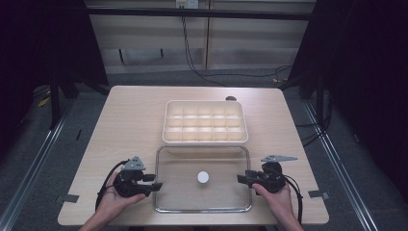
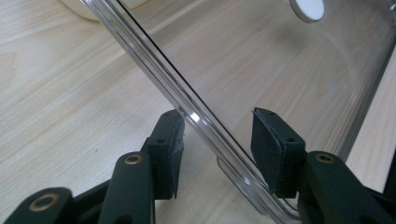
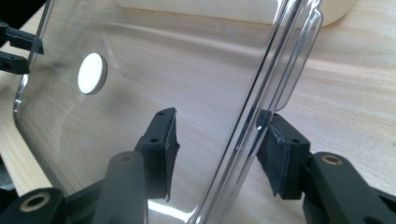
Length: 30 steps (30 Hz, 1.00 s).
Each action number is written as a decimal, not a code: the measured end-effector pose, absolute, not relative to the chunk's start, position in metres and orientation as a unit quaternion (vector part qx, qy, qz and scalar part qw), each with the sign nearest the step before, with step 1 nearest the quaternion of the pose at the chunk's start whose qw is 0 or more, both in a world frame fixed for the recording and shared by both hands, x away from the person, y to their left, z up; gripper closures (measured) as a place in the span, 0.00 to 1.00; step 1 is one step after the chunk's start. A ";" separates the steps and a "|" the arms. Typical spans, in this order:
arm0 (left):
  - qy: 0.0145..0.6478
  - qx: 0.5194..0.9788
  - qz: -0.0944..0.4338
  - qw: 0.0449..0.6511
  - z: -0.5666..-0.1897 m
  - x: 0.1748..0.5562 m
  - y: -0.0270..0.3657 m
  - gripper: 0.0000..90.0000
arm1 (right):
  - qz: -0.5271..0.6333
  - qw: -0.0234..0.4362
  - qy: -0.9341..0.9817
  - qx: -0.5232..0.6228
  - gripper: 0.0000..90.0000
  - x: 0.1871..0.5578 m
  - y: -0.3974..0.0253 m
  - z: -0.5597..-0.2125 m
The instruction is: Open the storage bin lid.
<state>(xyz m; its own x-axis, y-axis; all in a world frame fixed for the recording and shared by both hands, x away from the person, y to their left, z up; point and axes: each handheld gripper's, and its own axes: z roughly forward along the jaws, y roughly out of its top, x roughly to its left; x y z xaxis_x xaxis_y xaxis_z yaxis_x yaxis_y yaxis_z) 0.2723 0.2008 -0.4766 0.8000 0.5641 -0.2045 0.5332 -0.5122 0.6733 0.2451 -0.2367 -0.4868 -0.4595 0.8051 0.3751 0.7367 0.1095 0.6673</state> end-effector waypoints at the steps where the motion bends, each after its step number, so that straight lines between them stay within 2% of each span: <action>1: 0.316 0.869 0.020 0.380 -0.477 0.272 0.201 0.60 | 0.420 0.041 0.744 0.518 0.55 0.245 -0.237 -0.487; 30: 0.333 0.867 -0.008 0.370 -0.486 0.279 0.199 0.56 | 0.388 0.060 0.753 0.528 0.44 0.248 -0.230 -0.497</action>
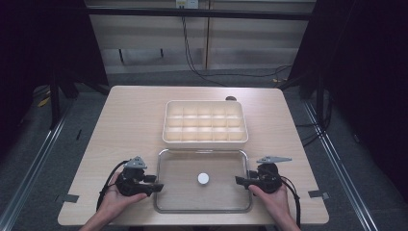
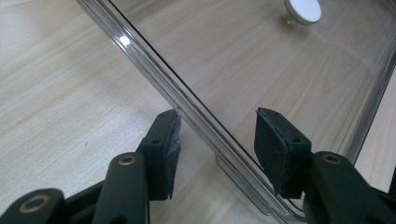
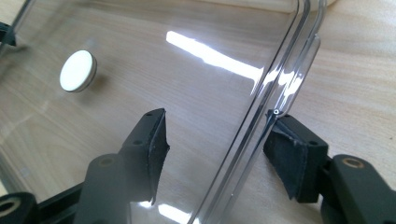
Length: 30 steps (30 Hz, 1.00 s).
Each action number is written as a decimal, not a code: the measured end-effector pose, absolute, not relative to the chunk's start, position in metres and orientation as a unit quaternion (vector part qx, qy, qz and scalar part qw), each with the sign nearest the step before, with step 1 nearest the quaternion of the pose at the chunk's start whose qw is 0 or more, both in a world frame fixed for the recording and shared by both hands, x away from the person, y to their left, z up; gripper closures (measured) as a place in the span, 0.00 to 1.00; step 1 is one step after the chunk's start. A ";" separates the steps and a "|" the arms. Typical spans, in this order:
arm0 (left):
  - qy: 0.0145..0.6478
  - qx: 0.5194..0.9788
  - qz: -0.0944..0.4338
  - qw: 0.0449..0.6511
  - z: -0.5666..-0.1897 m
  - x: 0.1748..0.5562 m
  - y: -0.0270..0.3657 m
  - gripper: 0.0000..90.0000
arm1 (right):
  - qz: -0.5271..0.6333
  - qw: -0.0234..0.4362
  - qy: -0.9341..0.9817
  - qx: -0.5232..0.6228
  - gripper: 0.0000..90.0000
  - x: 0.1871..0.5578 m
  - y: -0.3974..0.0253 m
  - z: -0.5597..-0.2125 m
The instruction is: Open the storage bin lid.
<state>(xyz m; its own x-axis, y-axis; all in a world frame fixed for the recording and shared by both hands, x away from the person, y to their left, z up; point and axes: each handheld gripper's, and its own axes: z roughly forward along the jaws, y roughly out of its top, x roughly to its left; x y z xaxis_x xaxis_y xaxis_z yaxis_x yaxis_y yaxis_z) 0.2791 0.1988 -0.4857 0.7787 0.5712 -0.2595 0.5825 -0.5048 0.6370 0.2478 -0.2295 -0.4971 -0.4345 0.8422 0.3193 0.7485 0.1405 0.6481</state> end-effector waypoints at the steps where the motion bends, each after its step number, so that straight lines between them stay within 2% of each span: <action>1: 0.333 0.867 -0.010 0.370 -0.486 0.279 0.199 0.56 | 0.388 0.060 0.753 0.528 0.44 0.248 -0.229 -0.497; 15: 0.329 0.874 -0.014 0.358 -0.489 0.276 0.196 0.47 | 0.383 0.080 0.753 0.529 0.41 0.247 -0.229 -0.498; 17: 0.331 0.874 0.010 0.355 -0.488 0.277 0.195 0.46 | 0.385 0.089 0.748 0.534 0.39 0.249 -0.232 -0.497; 19: 0.331 0.869 -0.001 0.367 -0.488 0.278 0.196 0.45 | 0.393 0.089 0.744 0.533 0.39 0.249 -0.234 -0.495; 23: 0.337 0.862 0.020 0.378 -0.482 0.278 0.201 0.40 | 0.430 0.096 0.731 0.522 0.36 0.246 -0.240 -0.487; 30: 0.335 0.842 0.058 0.419 -0.467 0.270 0.218 0.36 | 0.472 0.154 0.722 0.483 0.30 0.231 -0.249 -0.468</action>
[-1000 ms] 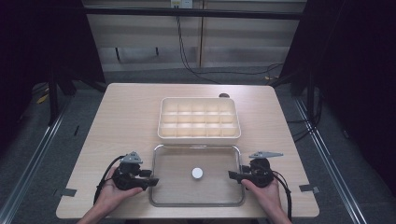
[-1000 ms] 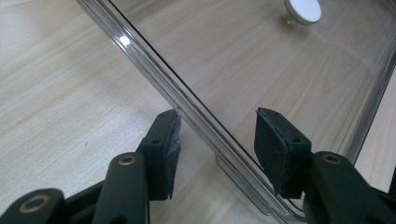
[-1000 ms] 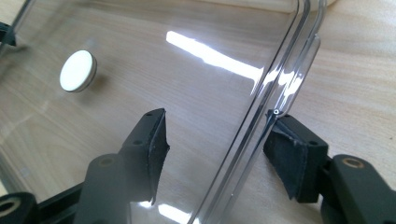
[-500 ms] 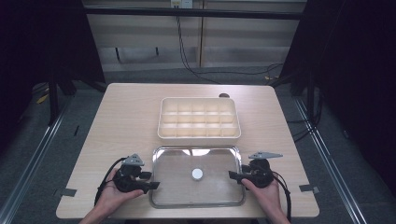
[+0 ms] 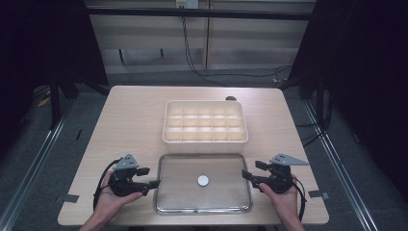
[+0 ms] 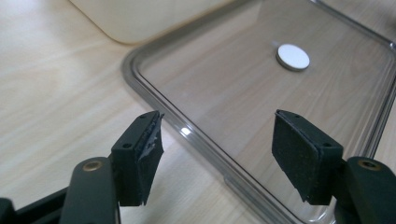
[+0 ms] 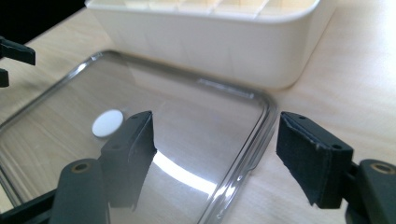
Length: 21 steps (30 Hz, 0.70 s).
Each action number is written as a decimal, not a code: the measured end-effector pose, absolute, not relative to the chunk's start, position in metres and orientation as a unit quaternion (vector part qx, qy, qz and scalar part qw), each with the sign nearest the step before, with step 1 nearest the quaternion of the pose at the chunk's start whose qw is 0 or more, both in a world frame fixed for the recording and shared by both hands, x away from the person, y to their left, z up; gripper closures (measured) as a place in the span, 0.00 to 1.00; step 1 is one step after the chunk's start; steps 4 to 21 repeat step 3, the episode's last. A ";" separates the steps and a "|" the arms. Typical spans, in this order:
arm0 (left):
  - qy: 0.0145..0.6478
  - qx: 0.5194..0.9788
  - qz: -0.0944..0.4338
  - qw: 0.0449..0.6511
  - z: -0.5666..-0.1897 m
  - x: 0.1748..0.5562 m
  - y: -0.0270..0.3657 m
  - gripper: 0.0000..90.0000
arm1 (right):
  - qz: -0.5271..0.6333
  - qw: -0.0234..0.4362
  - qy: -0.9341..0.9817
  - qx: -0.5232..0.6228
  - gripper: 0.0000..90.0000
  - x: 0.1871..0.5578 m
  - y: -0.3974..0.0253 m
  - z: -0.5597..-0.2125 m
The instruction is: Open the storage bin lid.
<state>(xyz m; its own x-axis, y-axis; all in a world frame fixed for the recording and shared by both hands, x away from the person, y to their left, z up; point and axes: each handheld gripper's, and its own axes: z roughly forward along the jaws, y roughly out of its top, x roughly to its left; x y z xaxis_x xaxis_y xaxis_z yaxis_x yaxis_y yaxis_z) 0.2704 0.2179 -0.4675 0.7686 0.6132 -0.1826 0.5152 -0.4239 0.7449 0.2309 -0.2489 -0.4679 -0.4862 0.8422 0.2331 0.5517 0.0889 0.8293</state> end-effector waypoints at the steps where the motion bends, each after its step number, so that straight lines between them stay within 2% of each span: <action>1: 0.338 0.839 0.060 0.423 -0.467 0.271 0.221 0.36 | 0.476 0.163 0.718 0.481 0.30 0.228 -0.251 -0.465; 21: 0.339 0.836 0.065 0.427 -0.466 0.271 0.226 0.36 | 0.483 0.167 0.716 0.475 0.28 0.226 -0.254 -0.464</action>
